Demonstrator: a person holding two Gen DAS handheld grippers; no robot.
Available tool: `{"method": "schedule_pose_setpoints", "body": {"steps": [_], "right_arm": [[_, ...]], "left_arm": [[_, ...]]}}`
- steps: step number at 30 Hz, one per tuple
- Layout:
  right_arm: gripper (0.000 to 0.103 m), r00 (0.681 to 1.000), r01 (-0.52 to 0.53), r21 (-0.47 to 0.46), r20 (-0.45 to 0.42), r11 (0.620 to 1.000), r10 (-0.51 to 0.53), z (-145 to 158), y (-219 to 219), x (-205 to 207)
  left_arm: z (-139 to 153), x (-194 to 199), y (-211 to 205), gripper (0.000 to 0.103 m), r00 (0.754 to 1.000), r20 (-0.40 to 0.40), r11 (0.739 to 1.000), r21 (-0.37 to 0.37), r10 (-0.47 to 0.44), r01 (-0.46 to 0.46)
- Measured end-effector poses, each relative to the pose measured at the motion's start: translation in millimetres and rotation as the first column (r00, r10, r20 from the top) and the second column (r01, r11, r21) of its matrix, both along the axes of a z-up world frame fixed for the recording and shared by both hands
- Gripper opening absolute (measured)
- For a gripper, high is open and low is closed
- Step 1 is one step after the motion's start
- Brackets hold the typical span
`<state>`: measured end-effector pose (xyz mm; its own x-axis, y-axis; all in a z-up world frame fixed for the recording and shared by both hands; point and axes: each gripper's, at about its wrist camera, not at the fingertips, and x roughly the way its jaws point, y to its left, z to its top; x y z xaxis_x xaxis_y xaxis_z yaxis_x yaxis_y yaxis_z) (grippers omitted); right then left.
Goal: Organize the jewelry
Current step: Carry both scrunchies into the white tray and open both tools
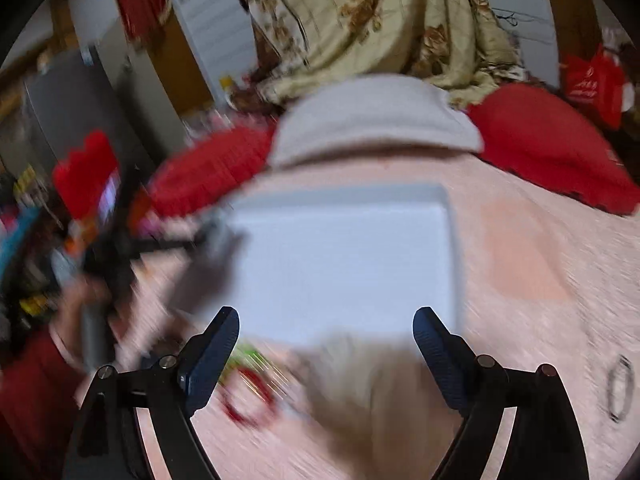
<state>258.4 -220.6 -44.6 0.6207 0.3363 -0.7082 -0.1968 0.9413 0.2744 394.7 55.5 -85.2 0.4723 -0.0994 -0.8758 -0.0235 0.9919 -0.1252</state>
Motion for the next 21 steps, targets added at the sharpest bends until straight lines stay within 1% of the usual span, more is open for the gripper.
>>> {"method": "schedule_pose_setpoints", "body": {"steps": [1, 4, 6, 7, 9, 10, 11, 12, 14, 16, 18, 20, 21], "right_arm": [[0.087, 1.0, 0.008, -0.04, -0.013, 0.999, -0.008, -8, -2, -6], [0.087, 0.998, 0.037, -0.087, -0.041, 0.996, -0.041, -30, -8, -15], [0.087, 0.996, 0.078, -0.15, -0.028, 0.986, -0.083, -38, -9, -16], [0.085, 0.995, 0.093, -0.164, -0.022, 0.982, -0.098, -41, -10, -15], [0.062, 0.994, 0.1, -0.141, -0.035, 0.985, -0.106, -46, -16, -12], [0.038, 0.993, 0.098, -0.126, -0.059, 0.987, -0.106, -48, -18, -10], [0.028, 0.991, 0.097, -0.11, -0.079, 0.989, -0.106, -49, -21, -9], [0.026, 0.991, 0.098, -0.09, -0.084, 0.991, -0.106, -48, -22, -9], [0.018, 0.992, 0.094, -0.079, -0.072, 0.992, -0.1, -39, -23, -15], [0.016, 0.994, 0.09, -0.087, -0.055, 0.992, -0.095, -29, -18, -24], [0.016, 0.996, 0.082, -0.081, -0.036, 0.993, -0.085, -15, -15, -30], [0.016, 0.997, 0.069, -0.071, -0.013, 0.995, -0.07, 0, -8, -28], [0.016, 0.998, 0.061, -0.067, -0.002, 0.996, -0.061, 7, -4, -26]], "left_arm": [[-1, 1, -1, 0.013, 1.0, -0.005, 1.0, 0.0, 0.005, -0.005], [-2, 3, 1, 0.016, 1.0, -0.023, 1.0, -0.024, 0.012, -0.013], [3, 0, -1, 0.018, 1.0, -0.022, 0.999, -0.045, 0.003, -0.004], [8, -3, -2, 0.019, 1.0, -0.019, 0.998, -0.055, -0.006, 0.005], [20, -11, -4, 0.02, 1.0, -0.002, 0.997, -0.069, -0.031, 0.031], [27, -16, -4, 0.021, 0.999, 0.013, 0.997, -0.07, -0.042, 0.043], [33, -21, -4, 0.021, 0.998, 0.029, 0.996, -0.068, -0.049, 0.051], [42, -27, -4, 0.022, 0.997, 0.049, 0.996, -0.069, -0.055, 0.059], [57, -40, -2, 0.027, 0.994, 0.089, 0.994, -0.085, -0.063, 0.071], [70, -55, 5, 0.044, 0.989, 0.139, 0.992, -0.106, -0.051, 0.066], [80, -68, 13, 0.053, 0.981, 0.194, 0.991, -0.121, -0.029, 0.053], [82, -75, 17, 0.055, 0.975, 0.223, 0.993, -0.112, -0.005, 0.031], [80, -76, 19, 0.055, 0.976, 0.216, 0.996, -0.092, 0.002, 0.018]]}}
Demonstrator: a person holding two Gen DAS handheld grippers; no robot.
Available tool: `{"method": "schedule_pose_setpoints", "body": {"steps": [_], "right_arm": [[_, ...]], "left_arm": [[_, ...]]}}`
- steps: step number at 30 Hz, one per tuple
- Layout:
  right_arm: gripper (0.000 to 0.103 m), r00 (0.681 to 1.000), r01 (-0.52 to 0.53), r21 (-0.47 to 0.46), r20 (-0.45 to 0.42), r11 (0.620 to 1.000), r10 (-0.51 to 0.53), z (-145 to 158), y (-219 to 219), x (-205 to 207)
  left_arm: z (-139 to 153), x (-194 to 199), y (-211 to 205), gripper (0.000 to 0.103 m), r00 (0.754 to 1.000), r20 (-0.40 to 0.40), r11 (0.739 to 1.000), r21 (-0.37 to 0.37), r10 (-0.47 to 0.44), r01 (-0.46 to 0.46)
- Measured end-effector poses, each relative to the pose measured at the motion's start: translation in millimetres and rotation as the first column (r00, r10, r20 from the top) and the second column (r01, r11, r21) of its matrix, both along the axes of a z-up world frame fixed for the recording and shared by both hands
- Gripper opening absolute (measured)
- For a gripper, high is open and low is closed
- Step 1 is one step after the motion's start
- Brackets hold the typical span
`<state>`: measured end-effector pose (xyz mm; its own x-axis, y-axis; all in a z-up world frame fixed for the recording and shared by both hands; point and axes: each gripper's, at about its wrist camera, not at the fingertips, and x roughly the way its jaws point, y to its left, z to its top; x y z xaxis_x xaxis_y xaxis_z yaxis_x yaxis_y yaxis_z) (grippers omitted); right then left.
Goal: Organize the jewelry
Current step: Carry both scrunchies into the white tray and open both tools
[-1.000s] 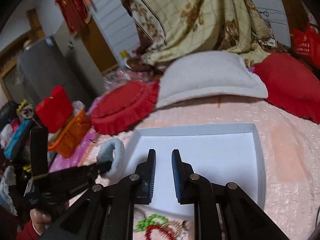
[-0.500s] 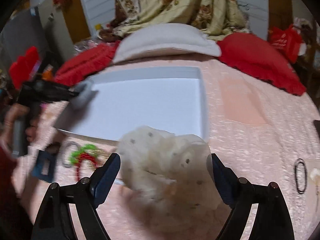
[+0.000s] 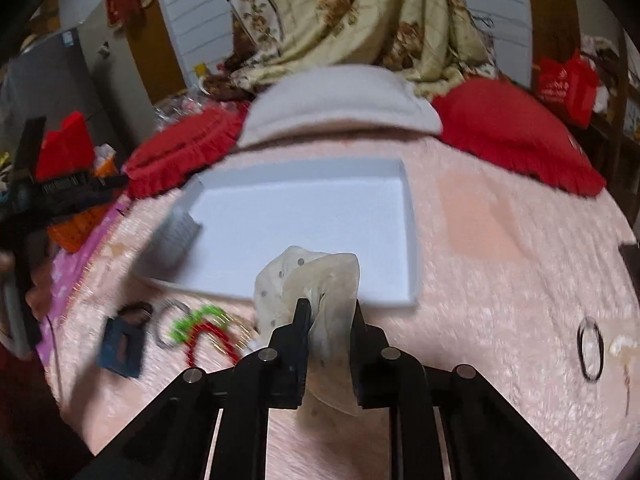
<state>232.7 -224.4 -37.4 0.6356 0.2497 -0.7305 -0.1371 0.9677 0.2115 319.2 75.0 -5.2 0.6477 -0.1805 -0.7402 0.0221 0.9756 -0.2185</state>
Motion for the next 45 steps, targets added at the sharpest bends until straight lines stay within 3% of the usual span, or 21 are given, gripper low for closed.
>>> {"method": "schedule_pose_setpoints", "body": {"steps": [7, 12, 13, 14, 19, 22, 26, 30, 35, 39, 42, 45], "right_arm": [[0.016, 0.997, -0.044, 0.073, 0.061, 0.996, 0.039, 37, 45, 61], [0.017, 0.996, -0.068, 0.266, -0.036, 0.961, 0.08, 18, 77, 128], [0.028, 0.991, -0.067, 0.287, -0.088, 0.955, 0.096, 7, 85, 143], [0.04, 0.986, -0.047, 0.265, -0.14, 0.963, 0.087, -4, 92, 154], [0.047, 0.983, -0.023, 0.205, -0.173, 0.979, 0.06, -22, 109, 150], [0.048, 0.969, -0.116, 0.146, -0.199, 0.982, 0.144, -23, 133, 134], [0.047, 0.929, -0.283, 0.087, -0.223, 0.955, 0.295, -27, 180, 123], [0.047, 0.902, -0.355, 0.007, -0.262, 0.935, 0.344, -43, 213, 133], [0.046, 0.927, -0.314, -0.091, -0.243, 0.945, 0.285, -51, 228, 173], [0.046, 0.947, -0.245, -0.076, -0.23, 0.967, 0.222, -42, 219, 199], [0.046, 0.954, -0.228, 0.018, -0.197, 0.974, 0.227, -20, 201, 184], [0.047, 0.961, -0.224, 0.024, -0.16, 0.974, 0.225, -1, 177, 147]], "left_arm": [[-22, -14, 20, 0.055, 1.0, -0.002, 0.999, 0.008, 0.031, -0.031], [-35, -16, 46, 0.055, 0.997, -0.004, 0.997, 0.0, 0.072, -0.072], [-35, -14, 53, 0.055, 0.996, -0.009, 0.996, -0.007, 0.086, -0.086], [-36, -14, 59, 0.055, 0.995, -0.012, 0.995, -0.017, 0.1, -0.1], [-31, -18, 89, 0.055, 0.986, -0.017, 0.985, -0.055, 0.163, -0.164], [-31, -20, 99, 0.055, 0.979, -0.013, 0.978, -0.049, 0.202, -0.202], [-32, -20, 103, 0.055, 0.978, -0.012, 0.977, -0.048, 0.21, -0.21], [-33, -21, 106, 0.055, 0.977, -0.004, 0.977, -0.036, 0.212, -0.212], [-37, -19, 107, 0.055, 0.975, -0.008, 0.975, -0.026, 0.22, -0.22], [-41, -19, 106, 0.055, 0.977, -0.024, 0.977, -0.037, 0.211, -0.212], [-41, -22, 100, 0.055, 0.982, -0.019, 0.981, -0.044, 0.19, -0.191], [-40, -29, 89, 0.055, 0.987, -0.023, 0.987, -0.037, 0.157, -0.157]]}}
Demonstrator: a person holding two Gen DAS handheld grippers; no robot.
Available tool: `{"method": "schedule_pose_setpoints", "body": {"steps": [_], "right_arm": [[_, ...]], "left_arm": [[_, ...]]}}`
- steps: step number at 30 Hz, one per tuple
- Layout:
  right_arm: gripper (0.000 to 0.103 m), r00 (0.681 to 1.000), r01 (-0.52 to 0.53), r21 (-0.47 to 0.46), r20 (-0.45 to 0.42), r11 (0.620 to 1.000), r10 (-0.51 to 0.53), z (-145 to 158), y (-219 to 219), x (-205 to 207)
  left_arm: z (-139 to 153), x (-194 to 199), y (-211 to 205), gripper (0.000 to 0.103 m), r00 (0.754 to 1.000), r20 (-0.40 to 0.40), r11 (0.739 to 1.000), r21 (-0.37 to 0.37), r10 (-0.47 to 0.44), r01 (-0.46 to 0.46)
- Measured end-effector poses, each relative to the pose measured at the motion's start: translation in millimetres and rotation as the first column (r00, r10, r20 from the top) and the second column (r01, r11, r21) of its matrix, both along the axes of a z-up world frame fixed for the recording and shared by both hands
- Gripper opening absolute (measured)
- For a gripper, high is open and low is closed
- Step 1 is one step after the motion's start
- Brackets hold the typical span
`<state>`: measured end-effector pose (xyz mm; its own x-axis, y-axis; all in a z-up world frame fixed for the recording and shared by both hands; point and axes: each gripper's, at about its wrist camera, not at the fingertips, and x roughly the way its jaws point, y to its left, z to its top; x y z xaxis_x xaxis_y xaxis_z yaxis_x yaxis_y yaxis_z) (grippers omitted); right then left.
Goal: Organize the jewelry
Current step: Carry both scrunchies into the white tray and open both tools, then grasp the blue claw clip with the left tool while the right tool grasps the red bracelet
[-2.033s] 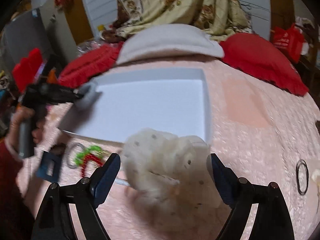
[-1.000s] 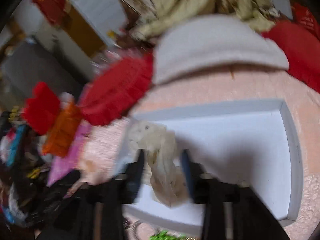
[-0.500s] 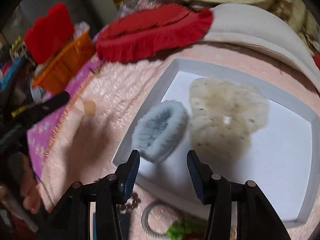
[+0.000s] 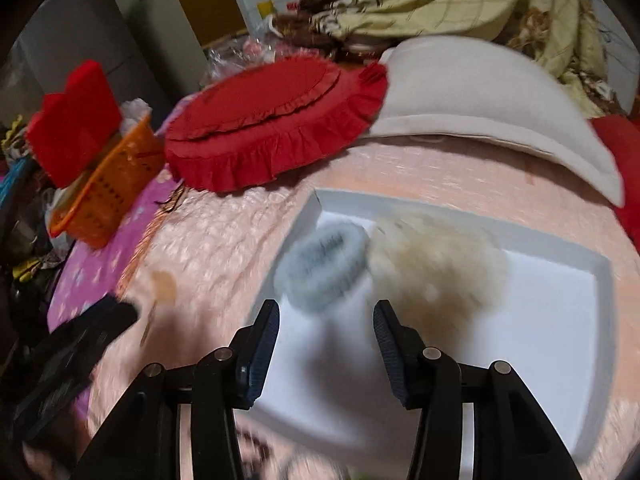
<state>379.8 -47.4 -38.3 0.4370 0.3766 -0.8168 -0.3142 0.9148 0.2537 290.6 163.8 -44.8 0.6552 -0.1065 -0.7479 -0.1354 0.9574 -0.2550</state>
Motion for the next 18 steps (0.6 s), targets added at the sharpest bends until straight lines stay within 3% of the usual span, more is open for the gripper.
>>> {"method": "schedule_pose_setpoints", "body": {"steps": [6, 11, 15, 18], "right_arm": [[0.047, 0.998, 0.059, 0.032, 0.006, 0.998, -0.059, -3, -75, -87], [0.047, 0.991, 0.129, 0.059, -0.037, 0.99, -0.127, -33, -121, -134], [0.047, 0.988, 0.147, 0.099, -0.065, 0.984, -0.141, -54, -122, -148], [0.047, 0.989, 0.141, 0.09, -0.05, 0.986, -0.137, -62, -111, -152]], "left_arm": [[-2, -35, -26, 0.055, 0.998, -0.042, 0.999, 0.018, -0.049, 0.05], [-23, -75, -44, 0.055, 0.99, -0.124, 0.996, -0.064, -0.067, 0.059], [-41, -91, -64, 0.055, 0.982, -0.153, 0.992, -0.082, -0.11, 0.098], [-43, -93, -70, 0.056, 0.984, -0.131, 0.991, -0.072, -0.123, 0.114]]}}
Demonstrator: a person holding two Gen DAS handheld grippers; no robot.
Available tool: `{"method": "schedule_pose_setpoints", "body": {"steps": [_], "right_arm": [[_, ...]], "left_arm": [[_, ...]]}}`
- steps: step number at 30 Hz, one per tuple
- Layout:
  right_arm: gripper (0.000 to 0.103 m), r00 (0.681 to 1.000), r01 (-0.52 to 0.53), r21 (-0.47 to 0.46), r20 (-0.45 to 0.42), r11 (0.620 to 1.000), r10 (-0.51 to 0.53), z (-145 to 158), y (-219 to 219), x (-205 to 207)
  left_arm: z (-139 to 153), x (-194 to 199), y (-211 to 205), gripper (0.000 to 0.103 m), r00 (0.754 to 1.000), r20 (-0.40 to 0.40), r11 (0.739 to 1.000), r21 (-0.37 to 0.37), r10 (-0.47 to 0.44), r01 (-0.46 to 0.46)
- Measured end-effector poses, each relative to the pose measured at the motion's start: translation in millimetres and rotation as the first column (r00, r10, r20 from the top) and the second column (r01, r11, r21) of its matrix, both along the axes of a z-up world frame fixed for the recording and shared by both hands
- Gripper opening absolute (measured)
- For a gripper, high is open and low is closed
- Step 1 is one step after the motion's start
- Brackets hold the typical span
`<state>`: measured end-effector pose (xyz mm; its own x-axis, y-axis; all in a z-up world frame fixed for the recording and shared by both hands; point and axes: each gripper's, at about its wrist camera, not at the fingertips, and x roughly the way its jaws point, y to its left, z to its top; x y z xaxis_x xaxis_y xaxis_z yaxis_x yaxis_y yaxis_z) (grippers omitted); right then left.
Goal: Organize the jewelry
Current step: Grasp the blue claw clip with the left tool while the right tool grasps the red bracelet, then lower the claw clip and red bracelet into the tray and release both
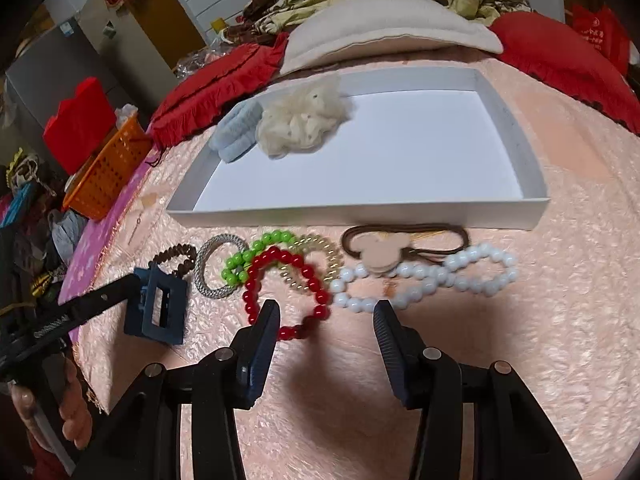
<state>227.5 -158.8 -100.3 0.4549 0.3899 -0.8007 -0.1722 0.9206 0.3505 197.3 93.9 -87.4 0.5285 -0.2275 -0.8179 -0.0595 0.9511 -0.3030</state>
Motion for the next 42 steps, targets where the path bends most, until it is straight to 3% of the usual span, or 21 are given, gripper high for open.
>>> {"method": "schedule_pose_setpoints", "body": {"steps": [8, 12, 15, 18, 21, 22, 24, 25, 31, 42], "right_arm": [[0.042, 0.991, -0.045, -0.171, 0.12, 0.984, 0.067, 5, 37, 4], [0.038, 0.989, -0.066, -0.226, 0.114, 0.972, 0.094, -5, 46, 13], [0.037, 0.989, -0.061, -0.229, 0.116, 0.971, 0.09, -9, 46, 15], [0.03, 0.99, -0.065, -0.218, 0.112, 0.974, 0.091, -9, 46, 17], [0.017, 0.99, -0.063, -0.204, 0.113, 0.977, 0.087, -8, 47, 16], [0.011, 0.99, -0.062, -0.196, 0.112, 0.979, 0.085, -7, 47, 16], [0.009, 0.991, -0.065, -0.178, 0.108, 0.982, 0.085, -6, 47, 14], [0.009, 0.99, -0.068, -0.173, 0.107, 0.983, 0.087, -5, 47, 13], [0.009, 0.989, -0.064, -0.123, 0.124, 0.99, 0.08, 12, 45, 7], [0.009, 0.975, -0.067, -0.056, 0.211, 0.996, 0.077, 63, 38, -2]], "left_arm": [[-5, 0, 12, 0.056, 0.998, 0.031, 0.997, -0.063, -0.049, 0.051], [-1, -4, 17, 0.056, 0.994, 0.071, 0.982, -0.166, -0.079, 0.09], [3, -5, 11, 0.057, 0.99, 0.091, 0.978, -0.168, -0.107, 0.121], [-5, -2, -2, 0.057, 0.989, 0.057, 0.981, -0.129, -0.137, 0.143], [-6, -4, -9, 0.054, 0.987, 0.068, 0.982, -0.114, -0.147, 0.154], [-5, -5, -9, 0.042, 0.986, 0.076, 0.981, -0.115, -0.15, 0.158], [-2, -6, -10, 0.026, 0.98, 0.09, 0.969, -0.158, -0.179, 0.191], [-2, -7, -10, 0.013, 0.981, 0.089, 0.972, -0.149, -0.173, 0.184], [3, -10, -2, 0.012, 0.98, 0.106, 0.97, -0.161, -0.168, 0.184], [28, -13, 23, 0.012, 0.977, 0.177, 0.953, -0.258, -0.116, 0.16]]}}
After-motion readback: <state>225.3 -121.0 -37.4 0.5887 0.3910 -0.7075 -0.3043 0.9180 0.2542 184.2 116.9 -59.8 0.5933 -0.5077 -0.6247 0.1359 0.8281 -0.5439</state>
